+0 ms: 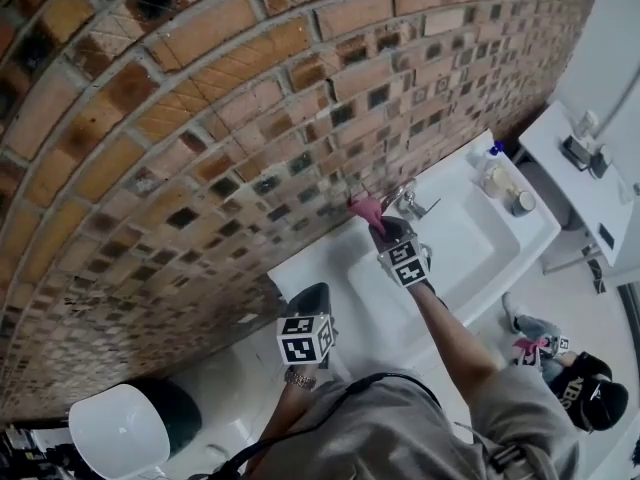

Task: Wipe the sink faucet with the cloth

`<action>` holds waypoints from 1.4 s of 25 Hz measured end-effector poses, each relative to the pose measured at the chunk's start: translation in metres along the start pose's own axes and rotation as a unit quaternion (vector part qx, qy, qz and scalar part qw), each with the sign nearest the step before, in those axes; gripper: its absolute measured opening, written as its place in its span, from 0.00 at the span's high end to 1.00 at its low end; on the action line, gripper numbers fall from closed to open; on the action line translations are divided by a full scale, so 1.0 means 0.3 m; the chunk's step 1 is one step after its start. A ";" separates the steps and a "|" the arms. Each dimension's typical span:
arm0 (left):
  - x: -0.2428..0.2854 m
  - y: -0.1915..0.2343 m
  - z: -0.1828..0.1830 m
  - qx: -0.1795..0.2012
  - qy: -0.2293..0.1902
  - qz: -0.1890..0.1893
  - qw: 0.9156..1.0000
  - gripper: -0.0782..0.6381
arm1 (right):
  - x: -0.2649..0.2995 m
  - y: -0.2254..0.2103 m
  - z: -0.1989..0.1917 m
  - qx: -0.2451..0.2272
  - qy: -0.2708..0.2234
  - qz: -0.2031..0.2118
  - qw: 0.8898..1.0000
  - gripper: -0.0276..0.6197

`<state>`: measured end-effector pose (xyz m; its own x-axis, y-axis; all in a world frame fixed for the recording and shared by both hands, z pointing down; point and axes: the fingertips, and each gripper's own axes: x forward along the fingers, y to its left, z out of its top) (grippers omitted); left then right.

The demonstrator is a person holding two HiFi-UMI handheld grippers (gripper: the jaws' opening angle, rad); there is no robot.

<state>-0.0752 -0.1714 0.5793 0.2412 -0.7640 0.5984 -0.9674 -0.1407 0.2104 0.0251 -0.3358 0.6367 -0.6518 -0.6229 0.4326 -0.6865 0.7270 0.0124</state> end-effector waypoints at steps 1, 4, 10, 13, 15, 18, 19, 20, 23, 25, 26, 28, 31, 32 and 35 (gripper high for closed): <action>-0.019 -0.003 -0.002 -0.001 -0.002 0.003 1.000 0.86 | 0.027 0.001 -0.069 0.049 0.026 -0.006 0.998 0.85; -0.096 -0.004 -0.041 -0.006 -0.002 0.021 1.000 0.86 | 0.024 -0.034 -0.240 0.211 0.073 -0.033 0.974 0.85; -0.205 0.100 -0.110 -0.013 -0.006 0.066 0.998 0.86 | -0.111 0.124 -0.100 0.288 0.006 0.021 0.958 0.85; -0.250 0.082 -0.113 0.001 -0.016 0.049 0.999 0.86 | -0.272 0.322 -0.019 0.277 -0.011 0.040 0.960 0.85; -0.305 0.057 -0.096 0.021 -0.024 0.032 0.999 0.86 | -0.384 0.477 0.033 0.261 -0.019 0.051 0.964 0.85; -0.431 0.009 -0.104 0.033 -0.036 0.007 0.999 0.86 | -0.523 0.685 0.052 0.252 -0.019 0.053 0.966 0.85; -0.477 -0.010 -0.133 0.036 -0.035 -0.001 0.999 0.86 | -0.568 0.747 0.040 0.253 -0.018 0.047 0.966 0.85; -0.522 -0.027 -0.175 0.039 -0.031 -0.009 0.999 0.86 | -0.615 0.807 0.023 0.255 -0.016 0.041 0.966 0.84; -0.655 -0.054 -0.325 0.040 -0.019 -0.020 0.999 0.86 | -0.749 0.982 -0.036 0.249 -0.005 0.016 0.968 0.84; -0.746 -0.055 -0.426 0.034 -0.009 -0.022 0.999 0.86 | -0.826 1.106 -0.087 0.230 0.019 0.001 0.973 0.84; -0.790 -0.058 -0.473 0.034 -0.002 -0.024 0.999 0.86 | -0.861 1.164 -0.116 0.223 0.033 -0.005 0.974 0.84; -0.866 -0.073 -0.547 0.034 0.007 -0.030 0.999 0.86 | -0.925 1.253 -0.159 0.219 0.053 -0.013 0.974 0.84; -0.935 -0.088 -0.588 0.026 0.000 -0.035 0.999 0.86 | -0.979 1.326 -0.131 0.206 0.052 -0.011 0.977 0.85; -0.949 -0.090 -0.584 0.024 -0.005 -0.036 0.999 0.86 | -0.987 1.338 -0.106 0.201 0.046 -0.010 0.978 0.85; -0.982 -0.106 -0.576 0.024 -0.018 -0.032 0.999 0.86 | -1.018 1.365 -0.072 0.195 0.037 -0.009 0.980 0.85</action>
<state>-0.1023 0.1669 0.5299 0.3005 -0.7746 0.5565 -0.9529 -0.2192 0.2094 -0.0498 0.1584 0.5292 -0.6239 -0.6006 0.5000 -0.7775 0.5416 -0.3195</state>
